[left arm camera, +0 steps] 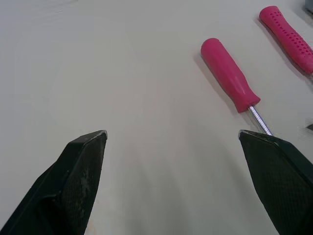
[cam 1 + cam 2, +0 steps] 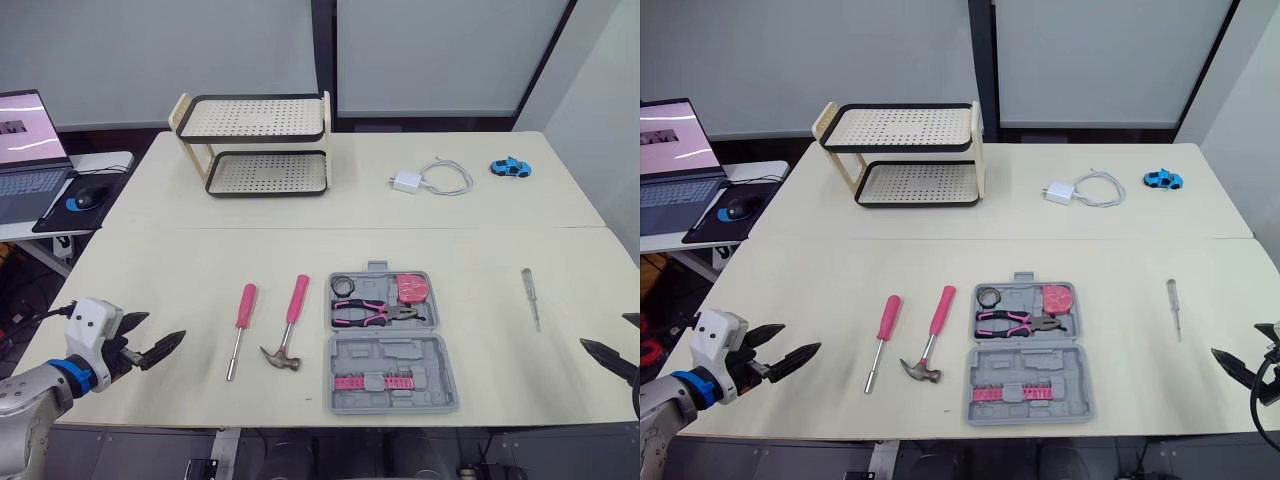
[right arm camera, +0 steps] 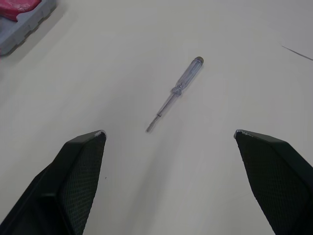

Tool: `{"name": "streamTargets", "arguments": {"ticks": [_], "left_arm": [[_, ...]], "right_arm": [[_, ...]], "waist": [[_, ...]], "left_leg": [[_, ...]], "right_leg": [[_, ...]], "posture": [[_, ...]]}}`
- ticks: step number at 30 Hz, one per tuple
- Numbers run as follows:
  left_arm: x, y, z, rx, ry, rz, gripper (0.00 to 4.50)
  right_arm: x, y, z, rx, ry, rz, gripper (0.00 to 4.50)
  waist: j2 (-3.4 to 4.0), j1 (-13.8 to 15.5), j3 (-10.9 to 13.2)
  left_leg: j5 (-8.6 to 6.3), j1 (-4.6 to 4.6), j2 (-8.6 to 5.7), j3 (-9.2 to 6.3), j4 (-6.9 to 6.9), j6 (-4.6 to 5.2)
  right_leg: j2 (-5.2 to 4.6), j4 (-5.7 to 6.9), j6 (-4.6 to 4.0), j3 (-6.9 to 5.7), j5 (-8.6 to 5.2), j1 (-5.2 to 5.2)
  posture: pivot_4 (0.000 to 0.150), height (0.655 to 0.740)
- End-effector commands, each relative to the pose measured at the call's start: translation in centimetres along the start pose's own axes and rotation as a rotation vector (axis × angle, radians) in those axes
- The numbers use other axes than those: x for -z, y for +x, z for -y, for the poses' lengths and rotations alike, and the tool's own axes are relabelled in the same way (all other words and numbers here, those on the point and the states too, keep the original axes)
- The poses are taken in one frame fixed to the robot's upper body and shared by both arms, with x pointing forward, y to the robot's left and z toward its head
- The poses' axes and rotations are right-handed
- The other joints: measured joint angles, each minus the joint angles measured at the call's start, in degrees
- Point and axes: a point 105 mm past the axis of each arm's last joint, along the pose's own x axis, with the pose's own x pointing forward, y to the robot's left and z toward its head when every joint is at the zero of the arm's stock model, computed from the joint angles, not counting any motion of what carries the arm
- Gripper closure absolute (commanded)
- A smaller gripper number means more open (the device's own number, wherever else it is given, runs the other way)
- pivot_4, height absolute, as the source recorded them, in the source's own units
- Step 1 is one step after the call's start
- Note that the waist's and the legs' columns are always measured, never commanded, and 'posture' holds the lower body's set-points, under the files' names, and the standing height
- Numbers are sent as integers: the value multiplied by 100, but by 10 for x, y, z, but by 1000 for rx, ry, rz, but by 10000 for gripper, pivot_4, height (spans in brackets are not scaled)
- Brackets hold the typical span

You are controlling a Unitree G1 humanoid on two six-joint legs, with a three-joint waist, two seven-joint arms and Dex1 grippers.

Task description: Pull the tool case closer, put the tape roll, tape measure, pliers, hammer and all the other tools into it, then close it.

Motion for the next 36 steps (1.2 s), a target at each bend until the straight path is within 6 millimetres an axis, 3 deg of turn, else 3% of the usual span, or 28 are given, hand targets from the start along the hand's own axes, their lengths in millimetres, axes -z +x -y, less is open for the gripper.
{"name": "streamTargets", "arguments": {"ticks": [1, 17, 27, 36], "left_arm": [[-15, -2, 8, 35, 26, 32, 182], [-10, -24, 53, 151, 41, -1, 182], [-3, -25, 53, 132, 44, 5, 182], [-10, -22, 59, 174, 74, 22, 182]], "right_arm": [[-13, 1, 2, -18, -45, 29, 0], [-12, 9, 1, -76, -57, 15, 0], [-12, 6, 8, -80, -39, 4, 0], [-14, 2, 8, -82, -33, 19, 0]], "waist": [[0, 2, 0], [1, 11, 0], [1, 16, -1], [1, 16, -1]], "left_leg": [[0, 0, 1, -1, 0, 0], [0, -3, 1, 1, -1, 0], [0, -4, 0, 0, 0, 1], [-1, -4, 0, 1, 0, 1]], "right_leg": [[0, 0, 0, -2, 0, 0], [0, -5, -2, -2, -1, 2], [0, -7, -2, -4, -1, 3], [0, -7, -2, -3, -1, 3]], "posture": [[1500, 7400], [1500, 7400], [1500, 7400], [1500, 7400]]}}
